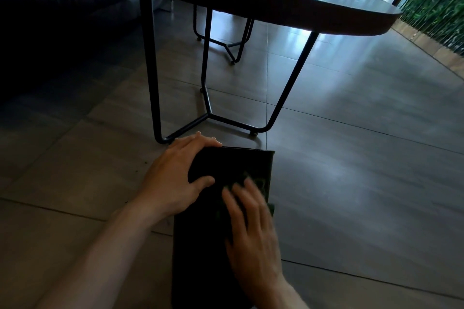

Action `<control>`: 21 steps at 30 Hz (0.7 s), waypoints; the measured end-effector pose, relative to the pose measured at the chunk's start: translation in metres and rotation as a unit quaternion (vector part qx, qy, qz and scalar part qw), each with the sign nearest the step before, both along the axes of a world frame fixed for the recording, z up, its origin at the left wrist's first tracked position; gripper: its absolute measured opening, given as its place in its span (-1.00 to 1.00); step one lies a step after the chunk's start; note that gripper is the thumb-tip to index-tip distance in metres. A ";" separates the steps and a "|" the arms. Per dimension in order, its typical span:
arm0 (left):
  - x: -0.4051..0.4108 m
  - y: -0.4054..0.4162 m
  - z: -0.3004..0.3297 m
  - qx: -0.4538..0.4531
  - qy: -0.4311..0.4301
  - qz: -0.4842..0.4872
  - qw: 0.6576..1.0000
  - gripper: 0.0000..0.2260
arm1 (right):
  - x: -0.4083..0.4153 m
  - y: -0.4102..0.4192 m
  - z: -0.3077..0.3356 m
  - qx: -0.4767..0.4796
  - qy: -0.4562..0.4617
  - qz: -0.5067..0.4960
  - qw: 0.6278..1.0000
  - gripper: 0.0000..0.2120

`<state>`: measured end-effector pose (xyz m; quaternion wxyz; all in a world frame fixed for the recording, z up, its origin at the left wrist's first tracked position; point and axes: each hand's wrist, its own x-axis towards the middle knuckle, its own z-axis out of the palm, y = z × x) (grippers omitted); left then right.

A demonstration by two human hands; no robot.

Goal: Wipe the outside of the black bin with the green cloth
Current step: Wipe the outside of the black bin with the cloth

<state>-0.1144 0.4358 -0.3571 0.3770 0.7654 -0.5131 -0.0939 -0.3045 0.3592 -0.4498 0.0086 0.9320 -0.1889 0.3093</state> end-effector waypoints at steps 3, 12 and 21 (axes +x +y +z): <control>0.001 0.000 -0.002 -0.004 0.004 0.009 1.000 -0.44 | -0.036 0.022 -0.035 -0.071 0.042 0.060 0.995 -0.52; -0.002 -0.002 0.000 -0.012 0.011 0.001 1.000 -0.42 | 0.027 -0.028 0.038 0.091 -0.067 -0.052 0.992 -0.47; 0.000 0.001 0.000 -0.002 0.032 0.018 0.999 -0.44 | -0.039 0.020 -0.037 -0.055 0.035 0.035 0.997 -0.56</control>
